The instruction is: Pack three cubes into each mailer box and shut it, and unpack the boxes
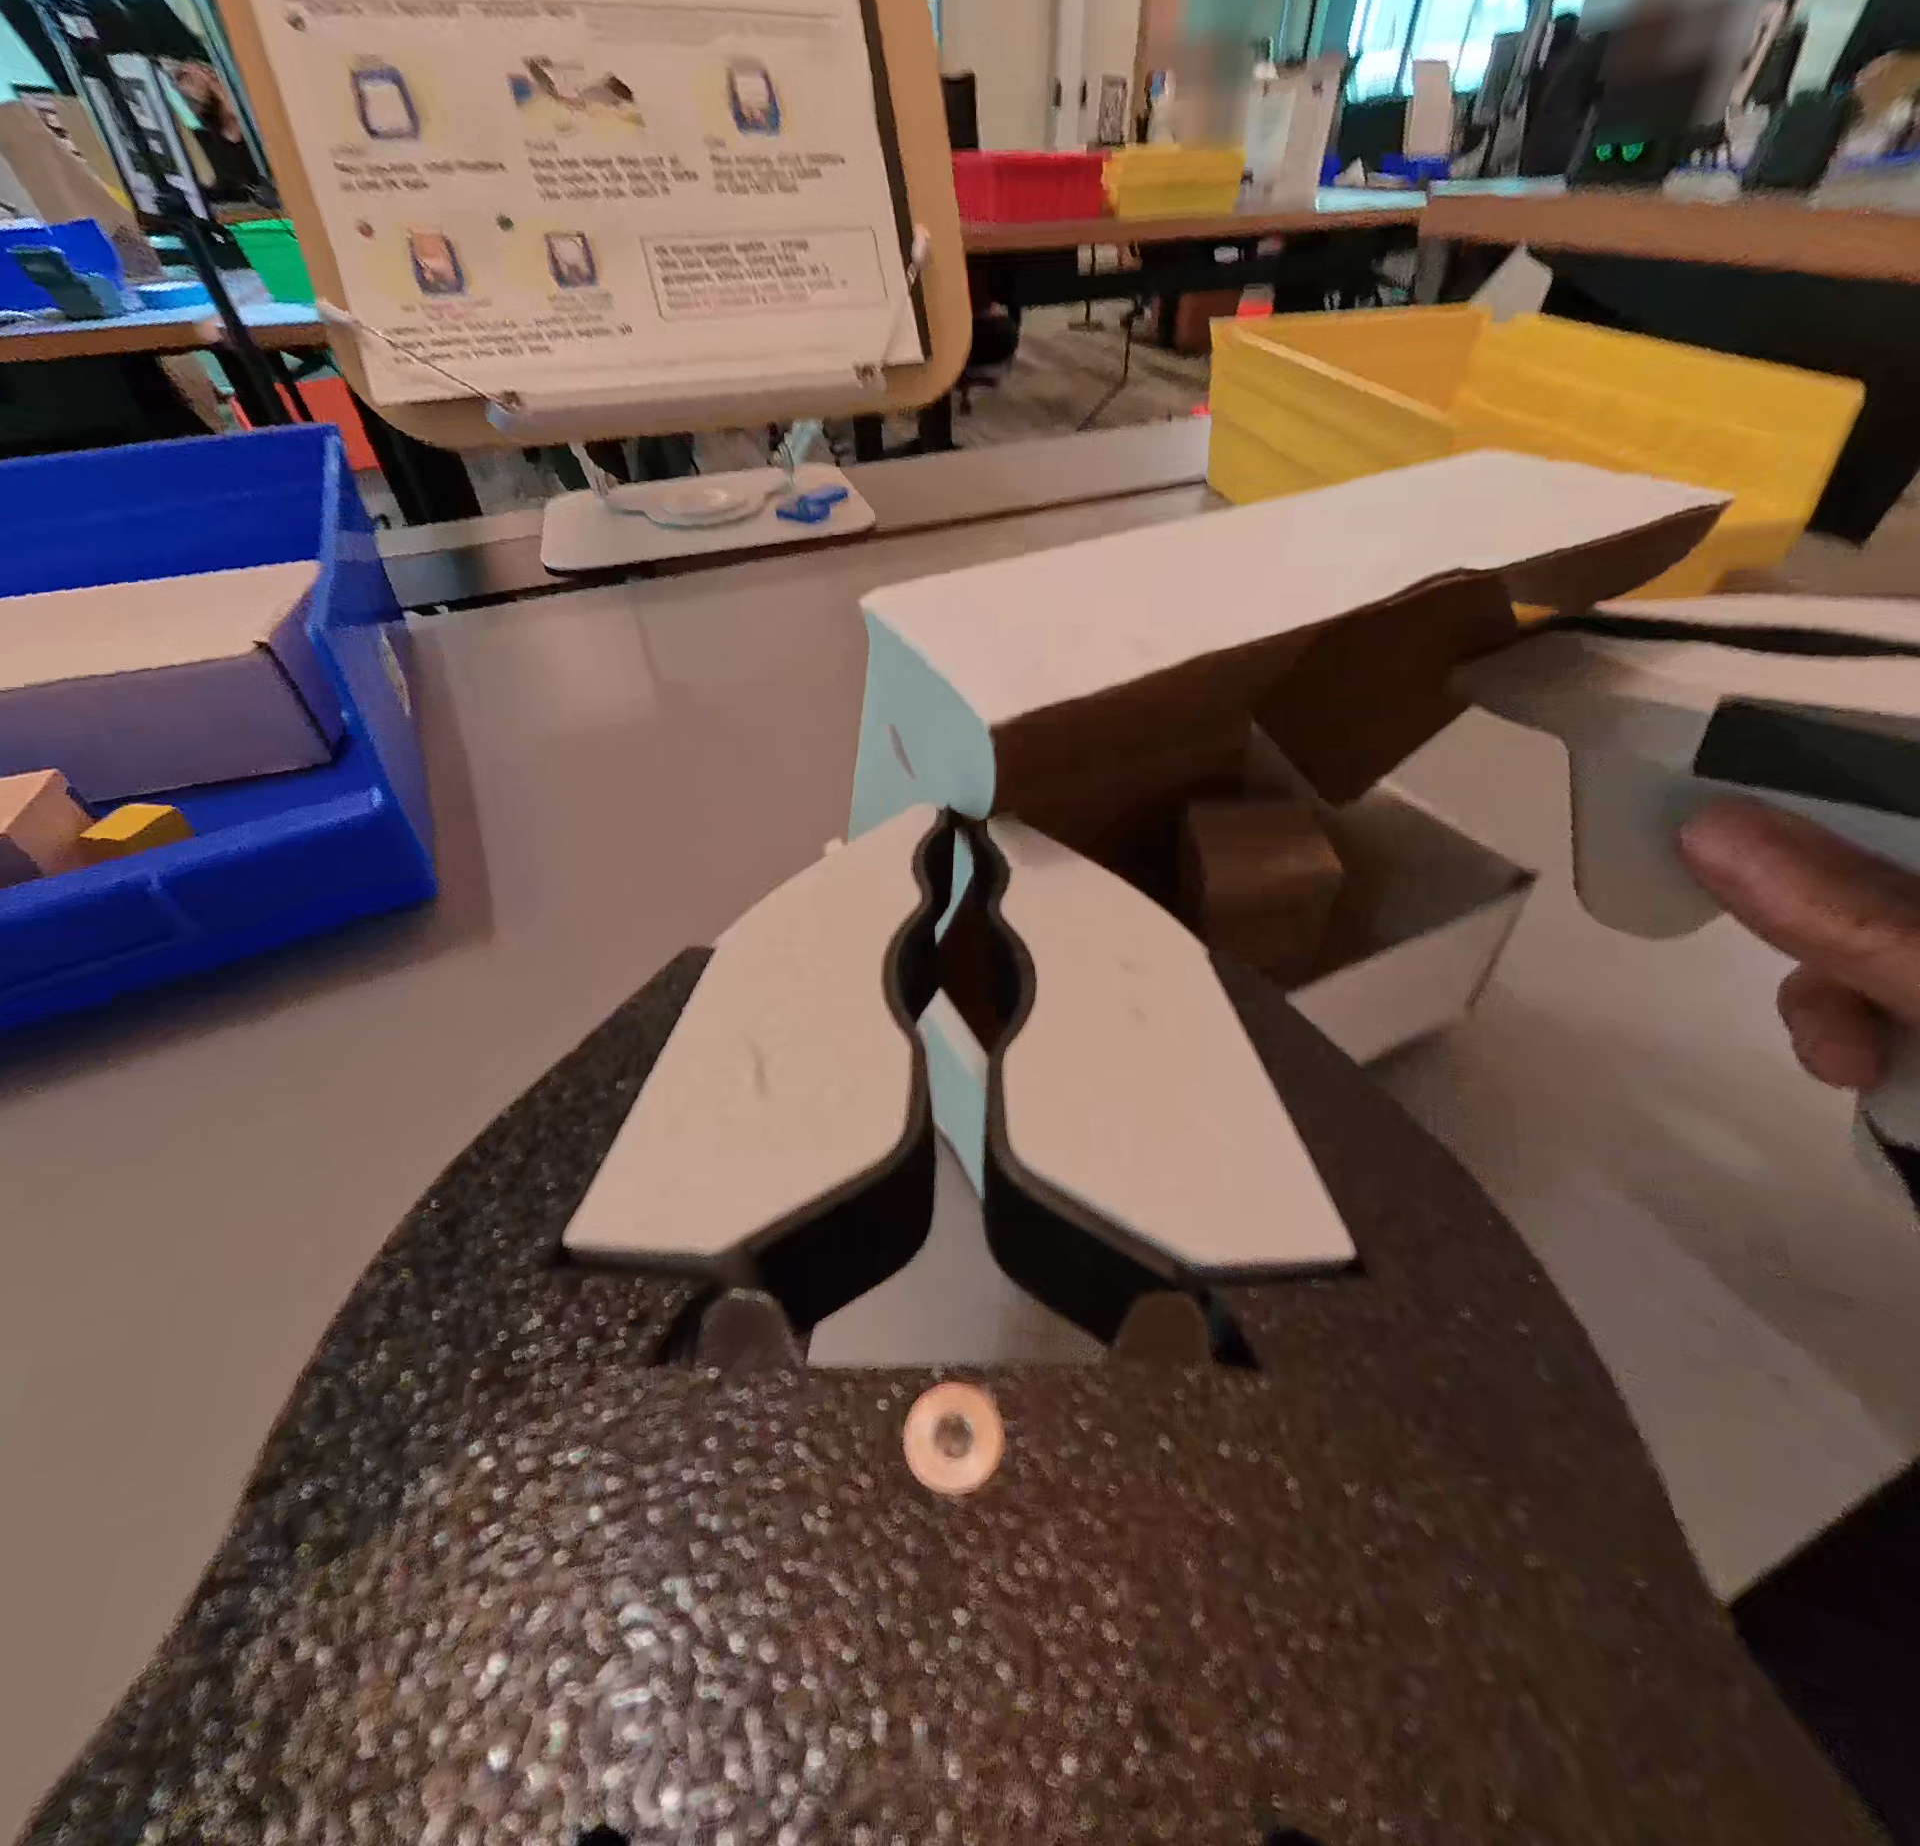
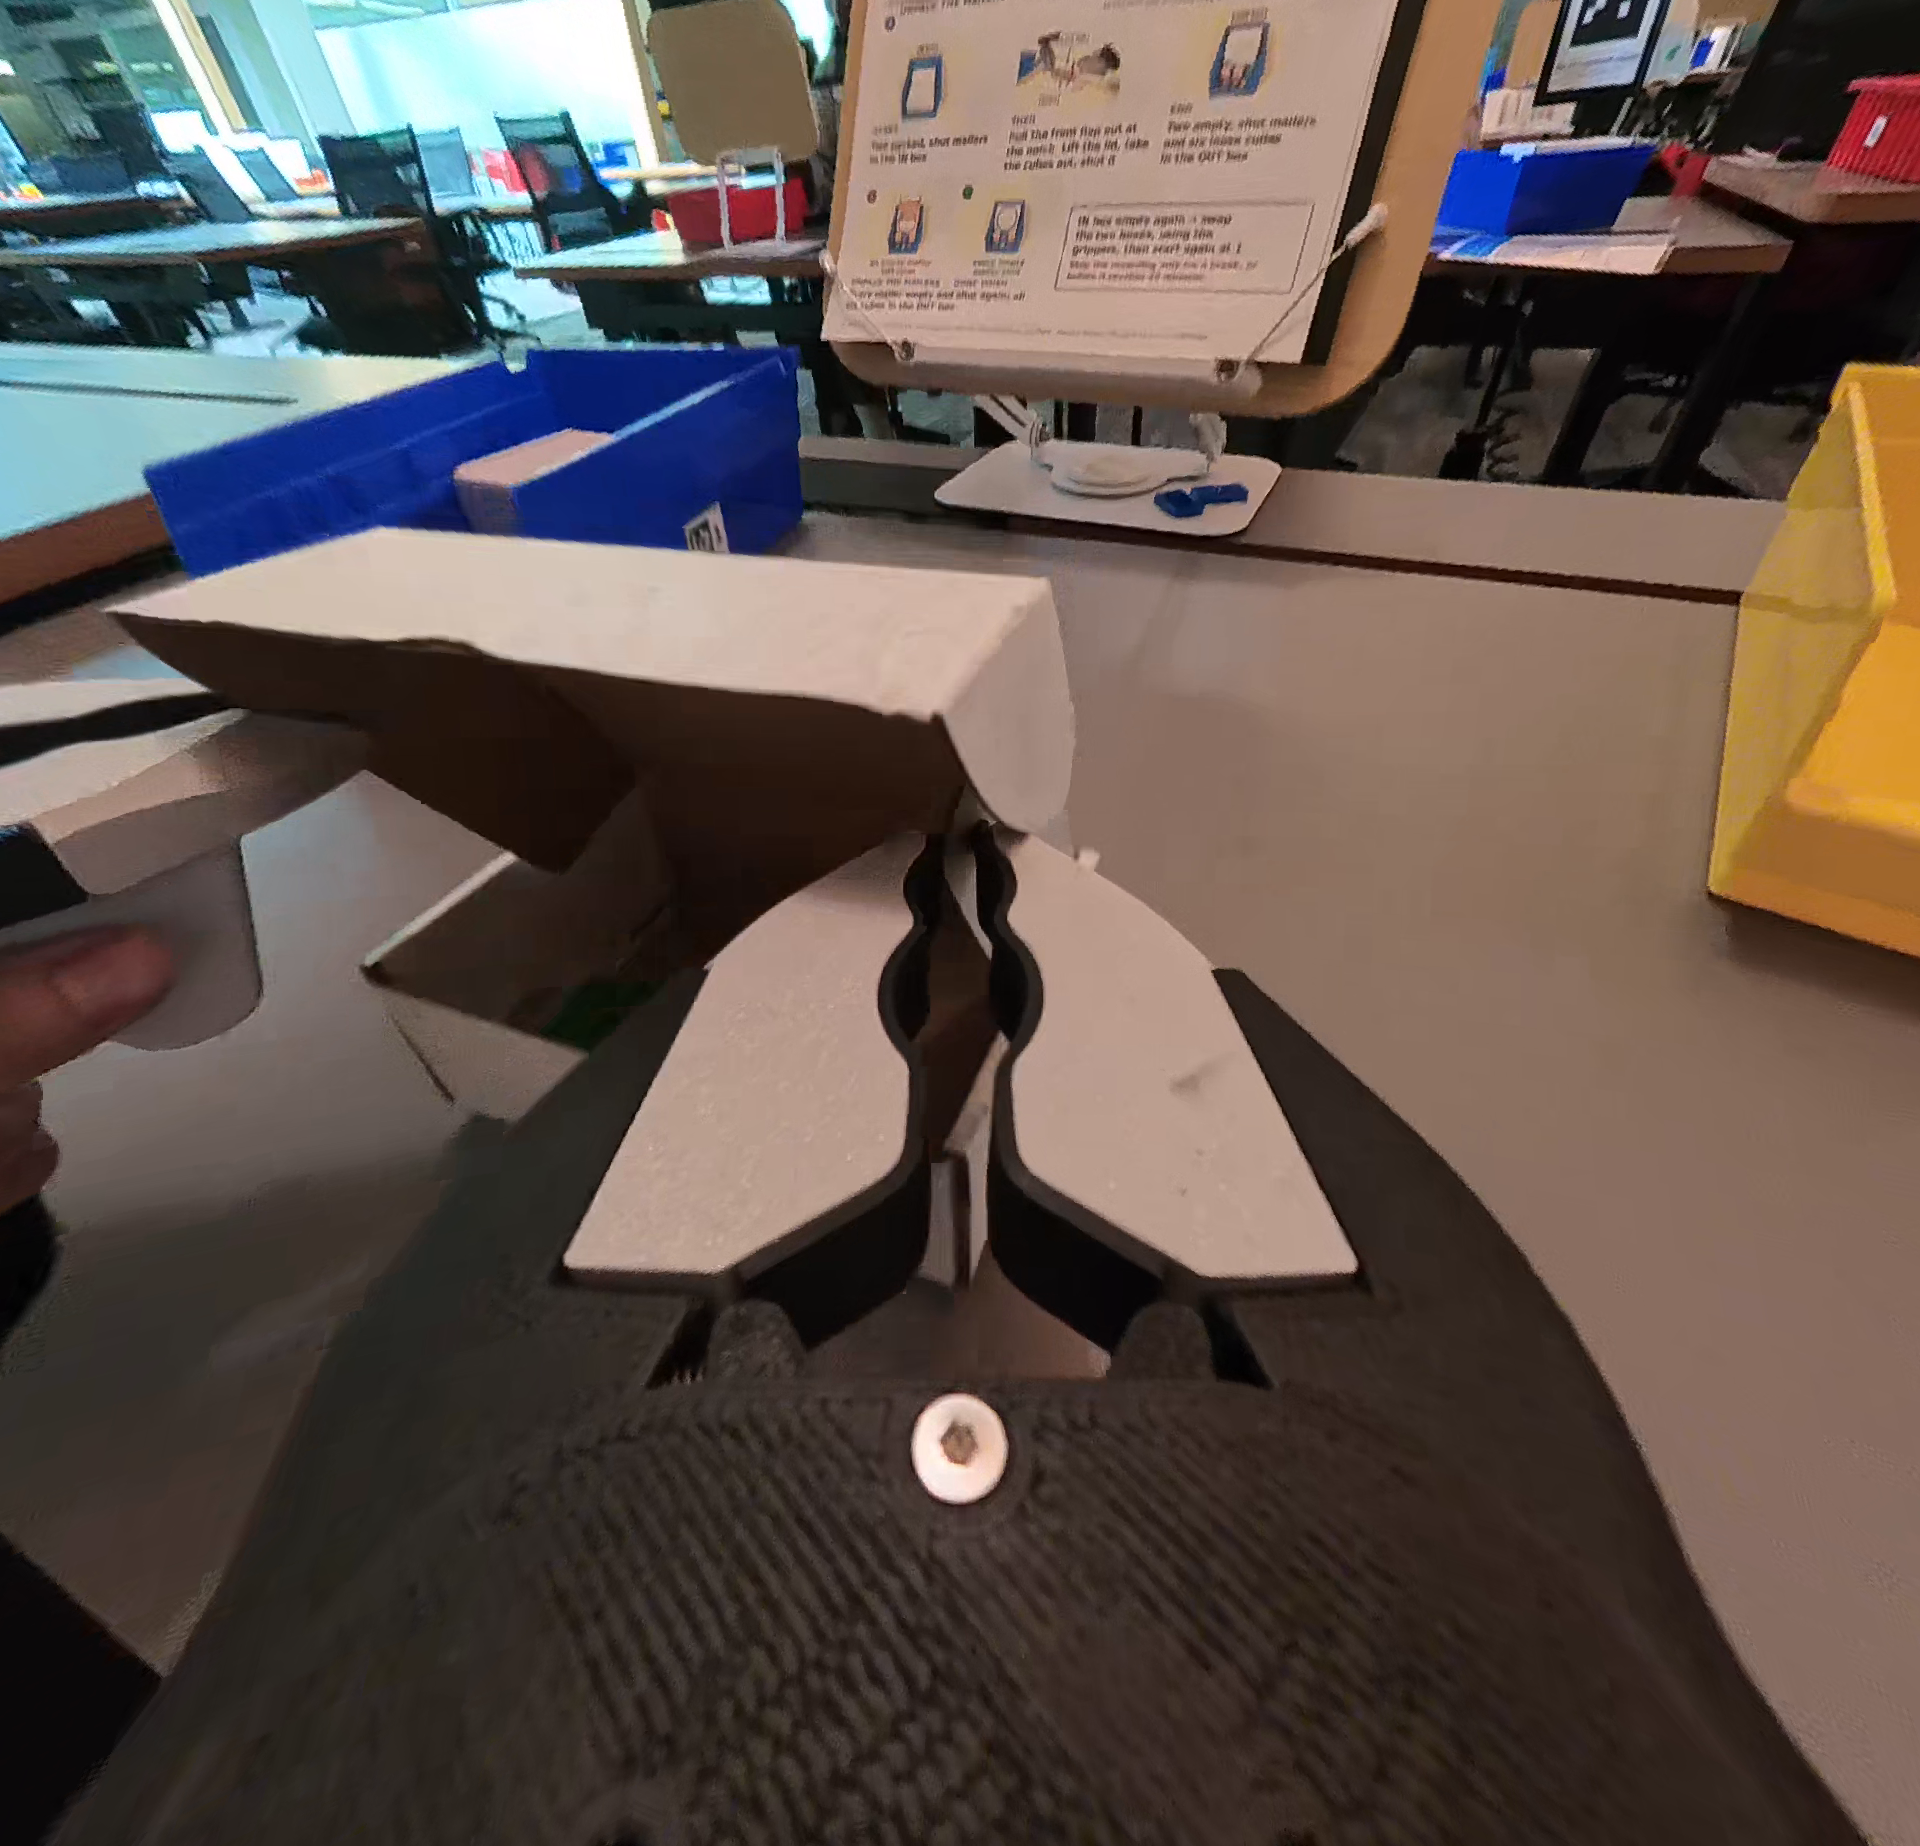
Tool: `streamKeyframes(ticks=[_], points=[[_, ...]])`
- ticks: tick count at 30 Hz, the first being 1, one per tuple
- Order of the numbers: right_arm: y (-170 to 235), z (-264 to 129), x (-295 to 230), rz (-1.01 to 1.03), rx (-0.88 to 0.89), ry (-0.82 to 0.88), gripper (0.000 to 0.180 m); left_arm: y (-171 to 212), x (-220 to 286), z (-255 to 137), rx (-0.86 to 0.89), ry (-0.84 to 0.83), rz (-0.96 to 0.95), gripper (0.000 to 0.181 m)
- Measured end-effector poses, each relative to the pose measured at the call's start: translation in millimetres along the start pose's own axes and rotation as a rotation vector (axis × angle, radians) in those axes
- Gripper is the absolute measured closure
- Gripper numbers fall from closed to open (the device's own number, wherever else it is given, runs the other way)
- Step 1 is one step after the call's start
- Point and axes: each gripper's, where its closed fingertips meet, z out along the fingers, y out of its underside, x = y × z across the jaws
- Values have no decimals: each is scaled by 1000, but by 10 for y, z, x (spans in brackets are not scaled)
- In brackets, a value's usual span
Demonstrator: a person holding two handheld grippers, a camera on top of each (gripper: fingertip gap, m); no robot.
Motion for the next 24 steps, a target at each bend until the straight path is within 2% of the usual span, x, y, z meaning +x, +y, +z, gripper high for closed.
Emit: streamKeyframes(ticks=[6, 9, 11, 14, 17, 18, 21, 24], points=[[266, -70, 43, -63, -110, -15, 176, 302, 155, -66, -114, 34, 133, 181], [412, -57, 35, -102, -182, -43, 167, 505, 249, -51, -197, 74, 171, 181], [485, -74, -33, -110, -204, -92, 161, 473, 276, -57, -174, 62, 202, 181], [540, -183, 35, -192, -219, -30, 152, 479, 312, -80, -171, 72, 236, 181], [320, -343, 134, -407, -114, 93, 118, 496, 311, -102, -179, 84, 259, 176], [194, -377, 91, -505, -48, 103, 113, 495, 306, -106, -178, 87, 265, 175], [-31, -372, -68, -761, 42, 132, 114, 476, 308, -126, -182, 113, 268, 173], [36, -216, -317, -982, 18, 31, 118, 432, 369, -191, -178, 194, 267, 173]])
